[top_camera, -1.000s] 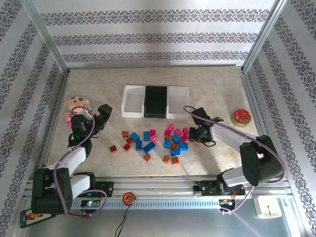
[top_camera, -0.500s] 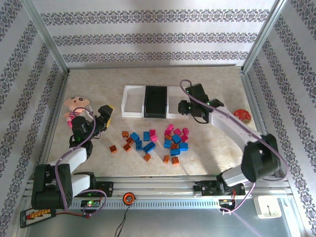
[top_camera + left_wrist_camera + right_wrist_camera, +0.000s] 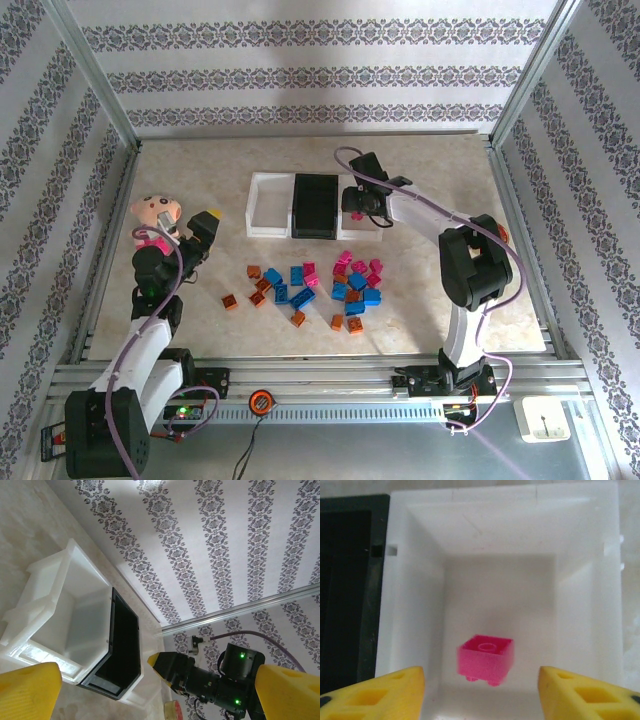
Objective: Sort the legos into containers by color
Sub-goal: Place the lego in the container, then pick up the lego from the bottom-left of the table.
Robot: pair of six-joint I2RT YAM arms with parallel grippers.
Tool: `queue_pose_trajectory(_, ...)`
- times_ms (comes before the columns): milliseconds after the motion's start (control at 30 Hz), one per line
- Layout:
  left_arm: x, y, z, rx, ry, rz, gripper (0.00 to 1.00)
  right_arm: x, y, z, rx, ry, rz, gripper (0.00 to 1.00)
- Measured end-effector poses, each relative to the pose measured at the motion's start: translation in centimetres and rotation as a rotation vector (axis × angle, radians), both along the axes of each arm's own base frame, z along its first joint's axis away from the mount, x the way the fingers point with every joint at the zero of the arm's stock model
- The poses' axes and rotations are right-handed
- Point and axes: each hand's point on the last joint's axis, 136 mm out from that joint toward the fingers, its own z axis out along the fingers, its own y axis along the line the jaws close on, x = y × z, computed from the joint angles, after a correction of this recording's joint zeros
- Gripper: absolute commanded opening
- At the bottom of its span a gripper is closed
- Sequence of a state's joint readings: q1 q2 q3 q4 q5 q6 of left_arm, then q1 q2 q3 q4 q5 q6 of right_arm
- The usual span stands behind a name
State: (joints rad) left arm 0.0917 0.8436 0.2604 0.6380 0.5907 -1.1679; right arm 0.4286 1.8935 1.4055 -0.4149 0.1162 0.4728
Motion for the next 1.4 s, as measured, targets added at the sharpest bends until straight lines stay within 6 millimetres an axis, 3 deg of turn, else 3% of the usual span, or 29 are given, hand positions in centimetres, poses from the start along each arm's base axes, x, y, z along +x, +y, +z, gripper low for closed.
queue_pose_trajectory(167,-0.5,0.0,-0.1,-0.003,-0.009,0.001,0.99,-1.0,-0.3,1.1,0.016,-0.027,0.001,0.66)
queue_pose_trajectory(367,-0.9,-0.8,-0.1,0.041,0.014,-0.043,1.00,-5.1,-0.6,4.1,0.065,-0.101,0.033,0.67)
queue_pose_trajectory(433,-1.2,-1.5,0.0,0.103,0.051,-0.073,0.97,-6.6,-0.3,4.1,0.079,-0.106,0.051,0.67)
queue_pose_trajectory(533,-2.2,-3.1,-0.3,0.236,0.120,-0.121,0.90,-8.8,-0.1,2.5,0.080,-0.078,0.076,0.67)
queue_pose_trajectory(600,-3.2,-3.9,-1.4,0.324,0.184,-0.141,0.85,-10.1,-0.2,1.0,0.071,-0.041,0.083,0.67)
queue_pose_trajectory(733,-6.4,-4.5,-7.4,0.515,0.425,-0.179,0.80,-11.9,-0.9,-1.3,0.058,0.013,0.078,0.67)
queue_pose_trajectory(867,-10.5,-4.6,-12.0,0.695,0.604,-0.223,0.78,-12.5,-1.3,-1.4,0.065,0.012,0.069,0.67)
queue_pose_trajectory(967,-12.1,-3.5,-14.4,0.765,0.693,-0.193,0.75,-12.4,-1.2,-1.0,0.081,-0.007,0.064,0.67)
queue_pose_trajectory(1167,-13.1,-1.2,-17.8,0.834,0.815,-0.106,0.75,-12.2,-0.9,-0.7,0.107,-0.021,0.058,0.67)
queue_pose_trajectory(1400,-10.9,-1.5,-18.0,0.836,0.779,-0.058,0.70,-12.6,-1.1,-0.1,0.118,-0.041,0.059,0.67)
